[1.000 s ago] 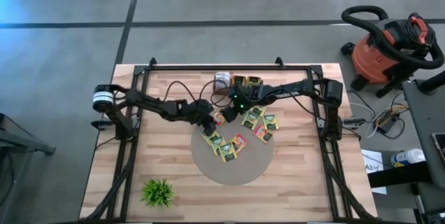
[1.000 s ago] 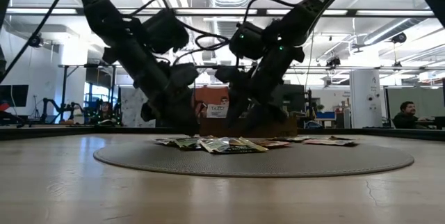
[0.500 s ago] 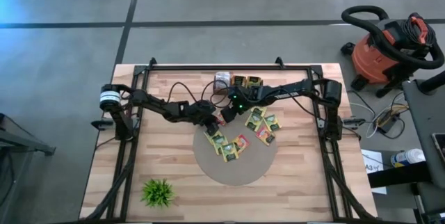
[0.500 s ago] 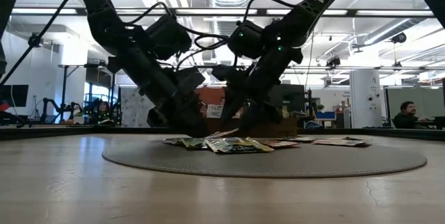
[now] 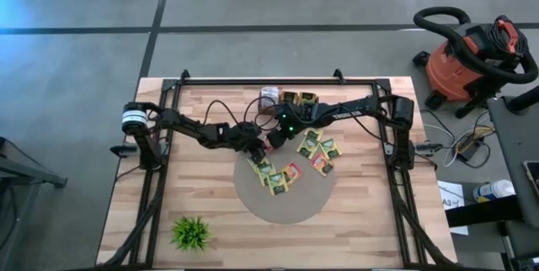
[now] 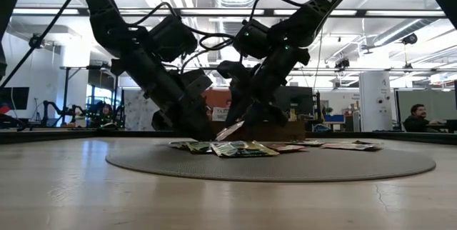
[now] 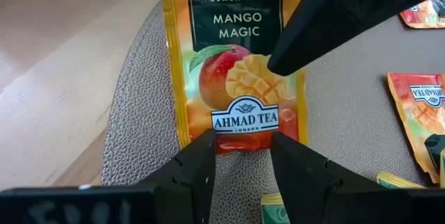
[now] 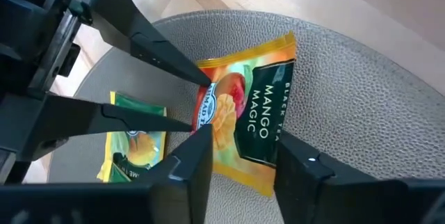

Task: Pick & Place Tea
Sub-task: Put the orange tea bag into the middle section of the wooden organizer

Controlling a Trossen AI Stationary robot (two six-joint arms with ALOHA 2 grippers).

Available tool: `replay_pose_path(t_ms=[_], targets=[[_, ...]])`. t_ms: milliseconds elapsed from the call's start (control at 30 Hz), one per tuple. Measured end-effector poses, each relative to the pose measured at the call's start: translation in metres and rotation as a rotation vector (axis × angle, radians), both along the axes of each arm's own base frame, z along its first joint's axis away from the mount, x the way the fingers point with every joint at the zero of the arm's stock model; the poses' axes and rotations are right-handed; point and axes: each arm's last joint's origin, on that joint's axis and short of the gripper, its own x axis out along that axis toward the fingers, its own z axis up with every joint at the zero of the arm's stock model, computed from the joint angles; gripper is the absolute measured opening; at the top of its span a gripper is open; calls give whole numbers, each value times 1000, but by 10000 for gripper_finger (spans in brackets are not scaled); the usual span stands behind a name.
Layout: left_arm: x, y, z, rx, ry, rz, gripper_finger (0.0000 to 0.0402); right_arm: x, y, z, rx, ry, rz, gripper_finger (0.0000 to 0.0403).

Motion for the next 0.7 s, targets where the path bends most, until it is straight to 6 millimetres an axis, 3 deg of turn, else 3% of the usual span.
replay_pose_path(t_ms=[400, 567, 700], targets=[[-1, 0, 5, -31, -21, 37, 140, 5, -3, 9, -85, -36, 89, 19], [-9, -2, 34, -43, -78, 54, 140, 9, -5, 30, -173, -10, 186, 9], [-23, -4, 62, -19, -108, 77, 140, 4, -7, 61, -324, 79, 297, 9]])
